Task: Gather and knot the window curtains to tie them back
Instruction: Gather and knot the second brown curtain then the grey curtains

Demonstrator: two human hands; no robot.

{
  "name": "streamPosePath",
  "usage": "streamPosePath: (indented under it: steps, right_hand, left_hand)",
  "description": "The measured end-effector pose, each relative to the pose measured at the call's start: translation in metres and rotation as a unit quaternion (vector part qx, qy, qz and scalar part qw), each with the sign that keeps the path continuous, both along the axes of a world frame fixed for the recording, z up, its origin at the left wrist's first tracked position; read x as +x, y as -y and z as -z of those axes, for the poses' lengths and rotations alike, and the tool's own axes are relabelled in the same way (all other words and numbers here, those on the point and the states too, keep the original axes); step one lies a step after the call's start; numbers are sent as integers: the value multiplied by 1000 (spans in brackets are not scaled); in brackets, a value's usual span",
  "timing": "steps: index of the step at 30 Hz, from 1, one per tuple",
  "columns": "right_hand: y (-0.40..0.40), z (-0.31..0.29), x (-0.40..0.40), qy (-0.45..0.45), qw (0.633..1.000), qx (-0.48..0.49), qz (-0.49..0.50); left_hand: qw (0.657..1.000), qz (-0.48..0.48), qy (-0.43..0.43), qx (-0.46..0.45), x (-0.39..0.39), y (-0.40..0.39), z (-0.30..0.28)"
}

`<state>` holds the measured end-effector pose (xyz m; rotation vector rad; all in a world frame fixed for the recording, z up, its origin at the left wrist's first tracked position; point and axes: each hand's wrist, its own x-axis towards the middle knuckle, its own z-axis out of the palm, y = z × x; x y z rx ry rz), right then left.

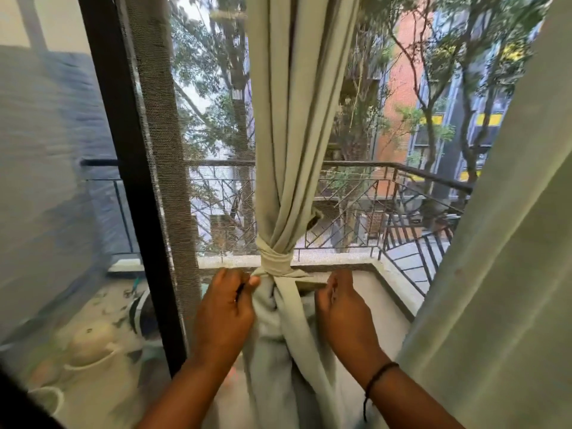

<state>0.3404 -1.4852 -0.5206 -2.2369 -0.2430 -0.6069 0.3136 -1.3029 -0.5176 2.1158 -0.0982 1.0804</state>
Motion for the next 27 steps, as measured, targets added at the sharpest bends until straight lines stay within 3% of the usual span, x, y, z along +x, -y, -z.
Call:
streamPosePath:
  steps: [3, 6, 8, 10, 13, 16, 20, 23, 27]
  right_hand:
    - [-9, -3, -12, 8, 998, 55, -33]
    - [-20, 6, -21, 42, 994, 48, -86]
    - [-25, 10, -30, 32, 994, 18, -100]
    - [-29, 22, -42, 18, 994, -65, -91]
    - [-40, 45, -53, 44, 989, -109, -88]
    - [-16, 54, -39, 165, 962, -211, -51]
    - [39, 27, -19, 202, 940, -273, 19]
    - [65, 17, -20, 209, 936, -284, 15]
    - [64, 27, -36, 170, 956, -239, -13]
  left_hand:
    - [999, -32, -3, 12, -8, -13, -4]
    - [990, -32, -64, -119, -13, -10, -5]
    - [973, 11, -116, -197, -18, -1, 0]
    - [975, 54, -84, -198, -28, 6, 8]
    - [988, 121, -56, -78, -41, -9, 25]
    - [987, 118, -37, 100, -42, -29, 29]
    - [947, 51, 60, 312, -42, -49, 6]
    - [932, 50, 89, 347, -52, -46, -3]
    - [958, 28, -4, 284, -68, -29, 6]
